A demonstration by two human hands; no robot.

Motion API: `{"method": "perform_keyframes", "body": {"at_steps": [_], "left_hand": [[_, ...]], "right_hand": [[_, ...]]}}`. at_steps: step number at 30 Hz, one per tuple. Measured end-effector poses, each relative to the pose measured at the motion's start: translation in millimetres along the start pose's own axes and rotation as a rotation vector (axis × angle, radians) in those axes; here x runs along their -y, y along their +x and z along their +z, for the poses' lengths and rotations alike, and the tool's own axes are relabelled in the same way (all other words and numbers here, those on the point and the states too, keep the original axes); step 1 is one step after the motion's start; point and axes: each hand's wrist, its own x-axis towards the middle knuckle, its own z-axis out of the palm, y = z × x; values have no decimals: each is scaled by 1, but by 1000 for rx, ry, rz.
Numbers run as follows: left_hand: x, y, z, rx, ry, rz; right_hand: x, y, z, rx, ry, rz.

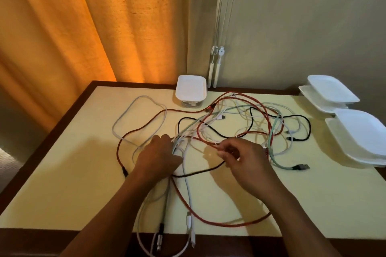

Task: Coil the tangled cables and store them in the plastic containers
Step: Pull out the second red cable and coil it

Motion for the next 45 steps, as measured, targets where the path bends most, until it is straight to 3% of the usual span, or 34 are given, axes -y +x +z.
{"method": "perform_keyframes", "body": {"at_steps": [7,11,15,18,26,31,34,41,45], "left_hand": [[33,20,-30,-471,-163,-84],[54,31,-30,-542,-219,-196],[54,33,-22,-489,-82,-96],[35,20,-21,-556,-51,104],[-25,-8,-28,-499,-355,572],[-82,-8,-62,-363,-420,623],[-104,5,-83,-229,-414,520],[-133,10,-90,175,-165,605],[-143,6,-52,142,-135,634]], "right_hand": [[4,4,-15,-692,575,45],[6,1,-28,-907,684,-21],[9,0,-31,-895,672,-58],[13,0,-28,-833,628,-106],[33,-14,-40,-527,496,-305],[58,-7,-65,-487,443,-378],[85,4,-103,-547,488,-394],[142,36,-183,-614,705,-459],[164,45,-210,-587,952,-393]]}}
